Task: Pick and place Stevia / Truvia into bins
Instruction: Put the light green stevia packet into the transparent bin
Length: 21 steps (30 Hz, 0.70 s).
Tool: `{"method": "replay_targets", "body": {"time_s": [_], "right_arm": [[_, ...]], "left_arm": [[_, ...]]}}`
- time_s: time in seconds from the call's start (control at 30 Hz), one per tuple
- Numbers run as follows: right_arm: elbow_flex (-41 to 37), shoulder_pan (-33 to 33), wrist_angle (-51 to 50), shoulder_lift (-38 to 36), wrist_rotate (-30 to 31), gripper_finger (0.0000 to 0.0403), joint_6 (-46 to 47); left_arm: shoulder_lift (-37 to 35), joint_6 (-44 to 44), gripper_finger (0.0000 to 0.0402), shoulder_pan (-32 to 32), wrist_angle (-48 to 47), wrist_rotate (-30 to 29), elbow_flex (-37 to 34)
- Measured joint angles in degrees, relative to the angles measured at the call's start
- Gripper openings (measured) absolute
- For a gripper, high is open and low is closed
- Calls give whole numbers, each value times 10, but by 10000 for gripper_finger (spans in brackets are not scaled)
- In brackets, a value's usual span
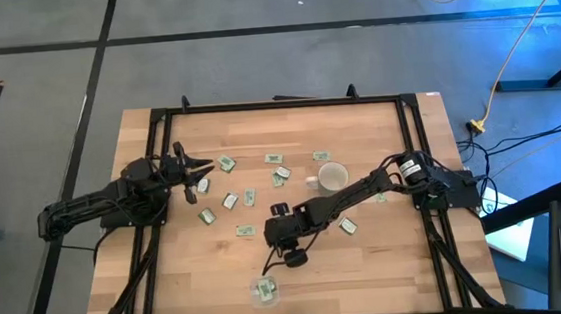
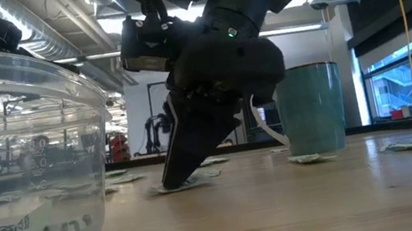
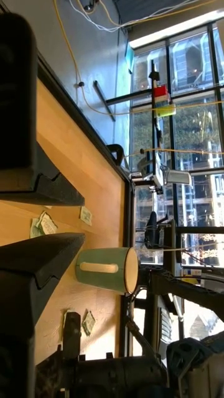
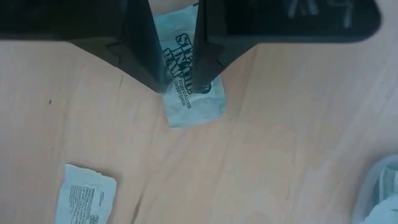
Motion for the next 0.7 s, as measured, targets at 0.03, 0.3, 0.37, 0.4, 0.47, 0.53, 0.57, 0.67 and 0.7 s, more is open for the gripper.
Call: {"method": "replay_targets", "body": {"time_s": [0.03, 0.3, 0.37, 0.4, 0.47, 0.53, 0.57, 0.67, 0.7], "right_arm": [[0, 0, 0, 0, 0, 74, 0], [-1, 0, 6, -1, 1, 14, -3], [-1, 1, 14, -1, 0, 6, -4], [-1, 0, 14, -2, 1, 6, -4], [3, 0, 10, -2, 1, 9, -4], [11, 1, 6, -2, 1, 10, -4], [18, 1, 2, -2, 1, 10, -4], [55, 5, -40, -2, 1, 5, -4], [72, 7, -61, -2, 1, 4, -4]], "left_arm": [[0, 0, 75, 0, 0, 0, 0], [0, 0, 75, 0, 0, 0, 0], [0, 0, 75, 0, 0, 0, 0], [0, 0, 75, 0, 0, 0, 0], [0, 0, 75, 0, 0, 0, 0], [0, 0, 75, 0, 0, 0, 0], [0, 0, 75, 0, 0, 0, 0], [0, 0, 75, 0, 0, 0, 0], [0, 0, 75, 0, 0, 0, 0]]}}
